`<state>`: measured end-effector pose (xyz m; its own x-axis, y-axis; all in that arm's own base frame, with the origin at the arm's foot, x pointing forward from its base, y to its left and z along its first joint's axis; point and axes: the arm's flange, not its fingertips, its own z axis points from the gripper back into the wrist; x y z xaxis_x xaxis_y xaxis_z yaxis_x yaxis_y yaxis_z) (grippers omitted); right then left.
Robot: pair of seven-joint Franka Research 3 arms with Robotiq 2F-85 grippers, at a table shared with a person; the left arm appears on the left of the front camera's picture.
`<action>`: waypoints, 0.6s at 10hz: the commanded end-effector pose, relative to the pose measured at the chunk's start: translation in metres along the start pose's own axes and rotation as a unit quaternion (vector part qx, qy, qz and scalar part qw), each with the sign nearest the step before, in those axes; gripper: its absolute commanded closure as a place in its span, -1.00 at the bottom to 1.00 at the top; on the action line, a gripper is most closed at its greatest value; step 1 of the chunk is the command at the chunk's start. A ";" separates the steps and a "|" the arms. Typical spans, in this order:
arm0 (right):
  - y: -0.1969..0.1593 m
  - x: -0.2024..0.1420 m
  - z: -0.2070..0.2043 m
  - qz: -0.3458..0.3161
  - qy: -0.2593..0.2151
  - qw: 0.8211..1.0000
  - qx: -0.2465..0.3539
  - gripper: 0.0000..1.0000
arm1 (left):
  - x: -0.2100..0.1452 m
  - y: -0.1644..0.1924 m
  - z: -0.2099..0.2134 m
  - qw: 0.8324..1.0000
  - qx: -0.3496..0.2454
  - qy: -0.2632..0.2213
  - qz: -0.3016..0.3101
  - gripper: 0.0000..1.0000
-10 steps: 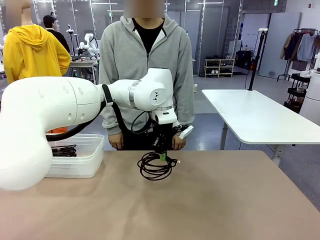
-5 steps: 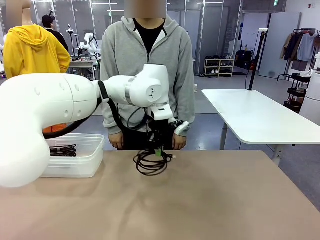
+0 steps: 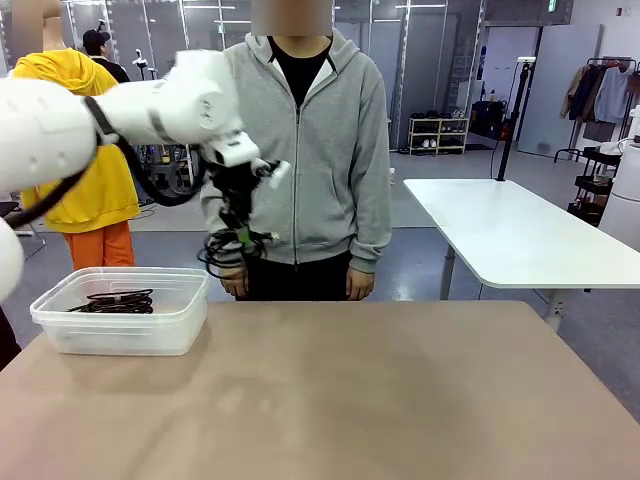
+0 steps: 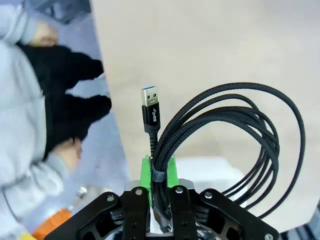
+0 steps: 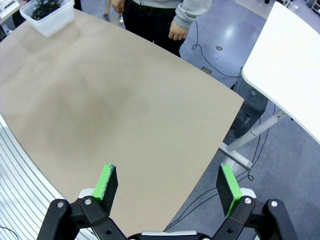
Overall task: Organize and store the cables.
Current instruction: Place the USB Extension Cable into the Organizing box.
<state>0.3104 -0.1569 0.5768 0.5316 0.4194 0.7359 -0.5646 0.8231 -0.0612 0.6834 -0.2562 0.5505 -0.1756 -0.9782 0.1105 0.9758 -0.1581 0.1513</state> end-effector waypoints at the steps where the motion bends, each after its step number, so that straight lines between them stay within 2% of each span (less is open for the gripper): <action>1: 0.000 0.000 0.000 0.001 0.003 1.000 0.002 -1.00 | -0.048 -0.036 0.004 0.994 0.031 -0.016 0.102 0.73; 3: 0.000 0.000 0.000 0.001 0.003 1.000 0.002 -1.00 | -0.119 -0.065 0.023 0.980 0.057 0.003 0.192 0.73; 6: 0.000 0.000 0.000 0.001 0.003 1.000 0.002 -1.00 | -0.208 -0.111 0.031 0.936 0.096 -0.019 0.339 0.73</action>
<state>0.3104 -0.1569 0.5767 0.5322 0.4195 0.7354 -0.5648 0.8230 -0.0607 0.6444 -0.0378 0.5598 0.4069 -0.8892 0.2090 0.8748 0.4452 0.1910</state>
